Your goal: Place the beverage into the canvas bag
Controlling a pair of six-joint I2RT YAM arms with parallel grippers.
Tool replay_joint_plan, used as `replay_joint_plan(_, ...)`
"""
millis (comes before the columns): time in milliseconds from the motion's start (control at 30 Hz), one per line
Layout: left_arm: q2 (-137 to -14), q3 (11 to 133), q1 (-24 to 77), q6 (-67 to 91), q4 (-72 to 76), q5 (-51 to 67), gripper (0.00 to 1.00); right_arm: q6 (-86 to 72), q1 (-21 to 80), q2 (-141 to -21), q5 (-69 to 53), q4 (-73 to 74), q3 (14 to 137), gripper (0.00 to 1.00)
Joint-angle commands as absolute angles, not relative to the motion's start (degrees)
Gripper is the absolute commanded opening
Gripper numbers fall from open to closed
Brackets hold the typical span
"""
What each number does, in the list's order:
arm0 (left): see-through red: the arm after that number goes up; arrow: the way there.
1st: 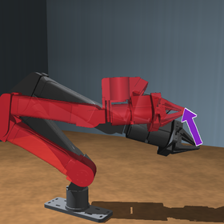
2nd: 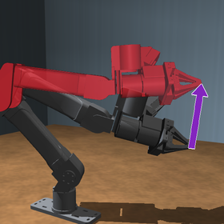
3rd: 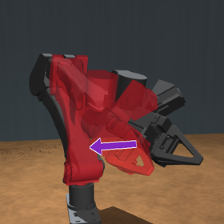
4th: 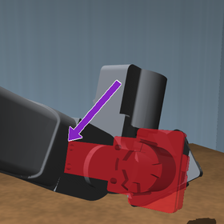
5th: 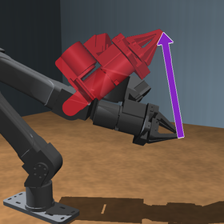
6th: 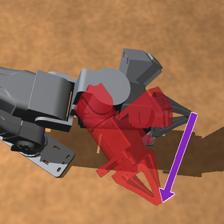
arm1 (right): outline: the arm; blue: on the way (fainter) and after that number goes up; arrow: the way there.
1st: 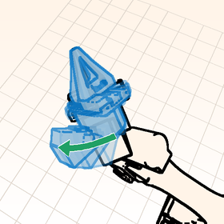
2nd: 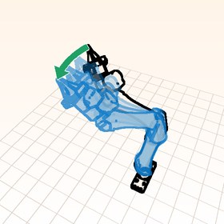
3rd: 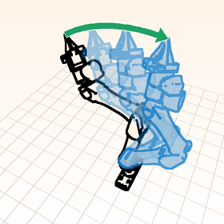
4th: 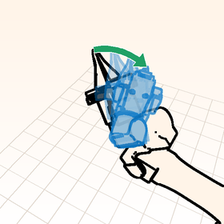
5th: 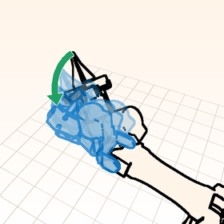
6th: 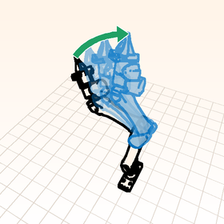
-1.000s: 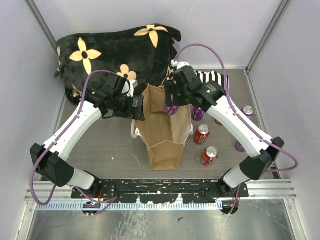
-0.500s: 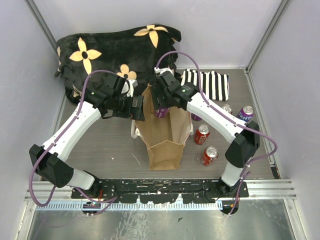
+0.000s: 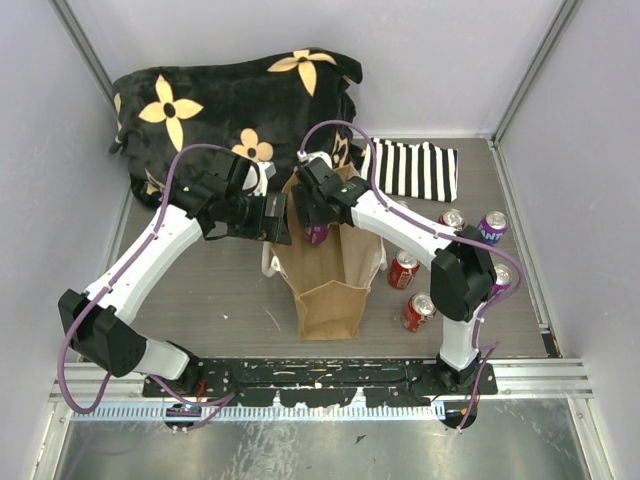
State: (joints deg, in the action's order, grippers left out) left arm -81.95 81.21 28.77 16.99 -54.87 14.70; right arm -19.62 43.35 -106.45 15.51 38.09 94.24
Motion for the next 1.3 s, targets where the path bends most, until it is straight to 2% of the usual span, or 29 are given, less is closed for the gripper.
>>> replay_joint_plan(0,-80.7,80.42,28.64,18.51,-52.69,16.82,0.99,-19.71,43.73,-105.76,18.93,28.27,92.2,0.01)
replay_joint_plan(433,-80.72,80.55,28.65,19.93,-51.97,18.75,1.0,-21.6,43.87,-108.37,18.45,25.42,90.12,0.01)
replay_joint_plan(933,-80.4,79.76,28.65,20.22,-51.18,19.2,1.0,-22.19,44.0,-113.91,17.15,30.8,91.55,0.01)
replay_joint_plan(1200,-80.07,79.34,28.65,20.02,-51.07,18.86,1.0,-22.27,44.03,-113.06,18.96,32.67,91.05,0.01)
replay_joint_plan(1267,-79.98,79.17,28.66,19.97,-50.93,18.75,1.0,-21.89,44.04,-112.37,19.52,32.61,90.88,0.04)
